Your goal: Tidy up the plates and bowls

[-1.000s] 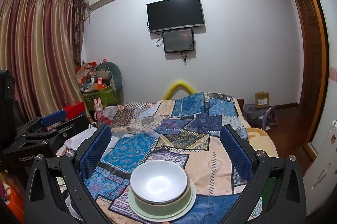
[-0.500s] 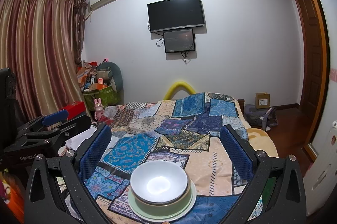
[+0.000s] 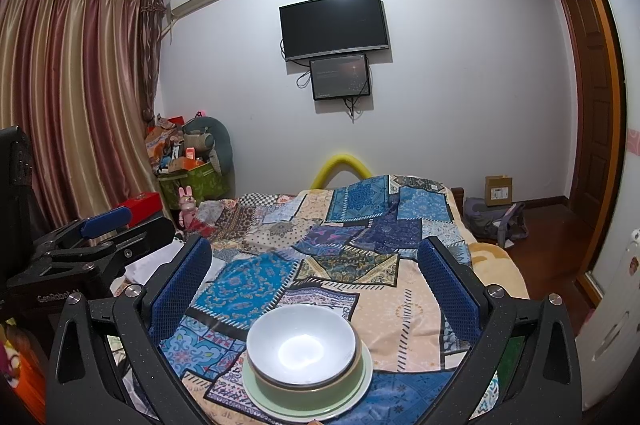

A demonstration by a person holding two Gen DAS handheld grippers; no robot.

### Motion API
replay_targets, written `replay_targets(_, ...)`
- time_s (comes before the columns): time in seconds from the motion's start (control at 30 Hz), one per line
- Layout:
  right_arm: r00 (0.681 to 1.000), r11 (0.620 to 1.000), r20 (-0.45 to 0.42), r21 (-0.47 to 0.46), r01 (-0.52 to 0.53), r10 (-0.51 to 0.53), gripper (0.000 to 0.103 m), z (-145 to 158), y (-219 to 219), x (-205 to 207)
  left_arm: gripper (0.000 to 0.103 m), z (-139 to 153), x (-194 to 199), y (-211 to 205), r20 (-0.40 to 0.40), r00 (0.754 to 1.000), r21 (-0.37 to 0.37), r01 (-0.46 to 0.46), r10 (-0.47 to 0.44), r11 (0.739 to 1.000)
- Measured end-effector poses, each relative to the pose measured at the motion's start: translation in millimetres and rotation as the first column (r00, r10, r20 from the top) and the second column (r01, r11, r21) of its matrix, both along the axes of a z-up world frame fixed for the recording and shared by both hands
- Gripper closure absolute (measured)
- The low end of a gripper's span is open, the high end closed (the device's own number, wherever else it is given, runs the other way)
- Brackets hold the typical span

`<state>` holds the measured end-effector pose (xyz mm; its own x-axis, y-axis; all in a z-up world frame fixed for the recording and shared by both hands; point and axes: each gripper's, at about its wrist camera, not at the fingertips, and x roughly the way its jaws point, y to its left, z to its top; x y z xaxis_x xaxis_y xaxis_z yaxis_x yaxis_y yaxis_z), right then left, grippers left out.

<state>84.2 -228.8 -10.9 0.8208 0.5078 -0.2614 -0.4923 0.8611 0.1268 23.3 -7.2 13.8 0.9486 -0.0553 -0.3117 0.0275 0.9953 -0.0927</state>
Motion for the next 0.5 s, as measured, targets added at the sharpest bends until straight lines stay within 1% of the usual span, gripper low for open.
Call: replay_targets(0.5,1.000,1.000,-0.012,-0.007,-0.003,0.003,0.000,-3.2,1.0,6.1,0.000,-2.8,5.1,-0.1,-0.021,1.000,-0.017,0.021,-0.022,1.000)
